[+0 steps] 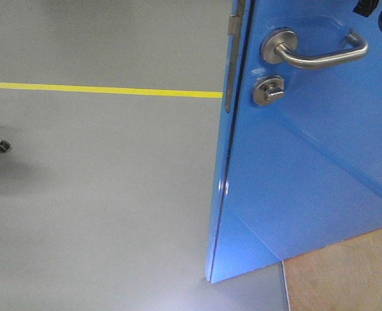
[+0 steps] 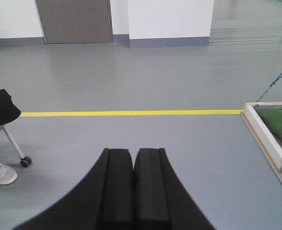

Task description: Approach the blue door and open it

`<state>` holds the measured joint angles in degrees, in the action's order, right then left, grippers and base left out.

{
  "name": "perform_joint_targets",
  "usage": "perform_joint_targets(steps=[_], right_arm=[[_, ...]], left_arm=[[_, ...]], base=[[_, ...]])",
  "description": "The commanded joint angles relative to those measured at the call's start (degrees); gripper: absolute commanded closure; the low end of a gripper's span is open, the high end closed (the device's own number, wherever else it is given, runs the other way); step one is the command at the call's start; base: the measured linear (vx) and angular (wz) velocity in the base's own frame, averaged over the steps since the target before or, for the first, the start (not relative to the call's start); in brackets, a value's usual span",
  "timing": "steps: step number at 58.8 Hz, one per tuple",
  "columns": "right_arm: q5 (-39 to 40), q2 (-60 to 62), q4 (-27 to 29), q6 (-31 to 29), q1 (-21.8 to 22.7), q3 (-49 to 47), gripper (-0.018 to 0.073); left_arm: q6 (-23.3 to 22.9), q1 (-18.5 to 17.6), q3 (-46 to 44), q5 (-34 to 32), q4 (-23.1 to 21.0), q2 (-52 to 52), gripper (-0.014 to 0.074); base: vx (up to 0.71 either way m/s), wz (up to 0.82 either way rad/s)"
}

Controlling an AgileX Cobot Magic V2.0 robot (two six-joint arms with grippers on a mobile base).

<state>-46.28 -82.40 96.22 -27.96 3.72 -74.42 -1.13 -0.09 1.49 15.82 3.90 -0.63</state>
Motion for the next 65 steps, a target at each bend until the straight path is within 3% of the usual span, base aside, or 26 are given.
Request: perform_joint_targets(steps=[1,65], right_arm=[[0.9,1.6,5.7,-0.9,0.4,-1.9,0.0547],[0.8,1.6,5.7,-0.9,0.4,-1.9,0.0547]], left_arm=[[-0.4,-0.4,-1.4,-4.9,-0.2,-0.8,0.0524],[-0.4,-0.4,-1.4,-4.9,-0.2,-0.8,0.0524]], base=[[0.13,-0.04],[0.13,0.00]])
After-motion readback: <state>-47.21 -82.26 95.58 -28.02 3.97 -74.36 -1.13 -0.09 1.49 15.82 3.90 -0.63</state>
